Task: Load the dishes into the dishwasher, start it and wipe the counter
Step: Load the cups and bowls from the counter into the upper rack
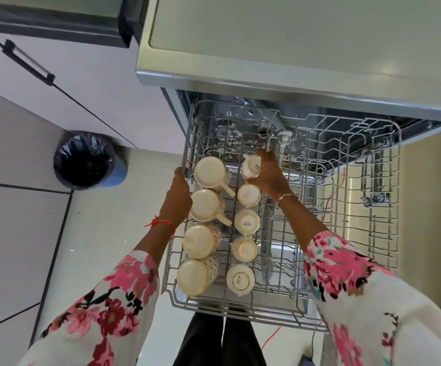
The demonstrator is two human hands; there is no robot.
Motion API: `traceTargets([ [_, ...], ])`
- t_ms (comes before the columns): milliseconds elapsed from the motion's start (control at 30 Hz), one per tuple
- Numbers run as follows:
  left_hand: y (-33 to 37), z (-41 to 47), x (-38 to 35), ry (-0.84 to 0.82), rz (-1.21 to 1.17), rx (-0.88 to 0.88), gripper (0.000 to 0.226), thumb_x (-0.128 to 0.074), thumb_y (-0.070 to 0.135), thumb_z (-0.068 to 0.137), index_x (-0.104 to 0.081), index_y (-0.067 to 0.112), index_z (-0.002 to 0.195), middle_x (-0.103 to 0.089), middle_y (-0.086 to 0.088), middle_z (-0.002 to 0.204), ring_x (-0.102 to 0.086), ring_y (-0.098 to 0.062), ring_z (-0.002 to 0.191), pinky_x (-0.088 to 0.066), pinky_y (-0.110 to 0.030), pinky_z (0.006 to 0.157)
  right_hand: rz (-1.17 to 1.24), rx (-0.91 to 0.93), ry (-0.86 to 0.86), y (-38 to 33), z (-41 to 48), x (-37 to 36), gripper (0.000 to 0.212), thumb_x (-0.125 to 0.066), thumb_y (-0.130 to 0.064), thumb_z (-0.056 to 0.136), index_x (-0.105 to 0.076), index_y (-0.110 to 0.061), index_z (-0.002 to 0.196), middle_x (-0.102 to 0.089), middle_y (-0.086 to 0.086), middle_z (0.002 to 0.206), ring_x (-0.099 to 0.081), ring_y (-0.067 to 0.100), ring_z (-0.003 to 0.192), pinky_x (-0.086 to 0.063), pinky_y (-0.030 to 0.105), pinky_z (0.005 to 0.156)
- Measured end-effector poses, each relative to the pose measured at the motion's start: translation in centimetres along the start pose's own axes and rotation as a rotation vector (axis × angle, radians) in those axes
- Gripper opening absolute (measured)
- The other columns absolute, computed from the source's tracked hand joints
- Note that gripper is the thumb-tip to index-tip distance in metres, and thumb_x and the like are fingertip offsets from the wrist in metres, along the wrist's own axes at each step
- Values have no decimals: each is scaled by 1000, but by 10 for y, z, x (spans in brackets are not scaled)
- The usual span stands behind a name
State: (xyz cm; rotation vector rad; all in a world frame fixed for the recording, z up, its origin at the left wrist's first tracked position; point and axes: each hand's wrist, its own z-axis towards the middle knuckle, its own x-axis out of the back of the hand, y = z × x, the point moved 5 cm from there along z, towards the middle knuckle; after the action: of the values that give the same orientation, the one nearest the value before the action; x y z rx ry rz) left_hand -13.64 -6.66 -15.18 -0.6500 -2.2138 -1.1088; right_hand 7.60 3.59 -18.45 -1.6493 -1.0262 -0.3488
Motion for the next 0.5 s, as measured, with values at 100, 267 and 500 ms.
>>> traceTargets([
  [100, -1, 2, -1, -18, -45, 1, 66, -49, -12, 83, -20, 7, 140, -41, -23, 137, -50, -37, 118, -45, -50, 98, -36, -12, -26, 2, 4, -9, 89, -80, -8, 67, -29, -2, 140, -31, 24, 143, -37, 37, 130, -38, 44, 103],
  [267, -2, 3, -3, -19, -63, 5, 66, -52, -9, 84, -20, 9, 139, -42, -22, 136, -50, -35, 118, -45, -48, 99, -96, -37, 12, 1, 8, -15, 87, -81, -12, 65, -34, -6, 138, -36, 20, 139, -39, 38, 127, -41, 45, 99],
  [500, 3, -2, 0, 16, -76, 12, 62, -48, -9, 86, -20, 8, 140, -44, -22, 136, -51, -35, 117, -44, -41, 93, -168, -61, -13, 2, 12, -18, 67, -69, -11, 77, -38, -2, 136, -38, 22, 137, -38, 36, 126, -40, 39, 97],
])
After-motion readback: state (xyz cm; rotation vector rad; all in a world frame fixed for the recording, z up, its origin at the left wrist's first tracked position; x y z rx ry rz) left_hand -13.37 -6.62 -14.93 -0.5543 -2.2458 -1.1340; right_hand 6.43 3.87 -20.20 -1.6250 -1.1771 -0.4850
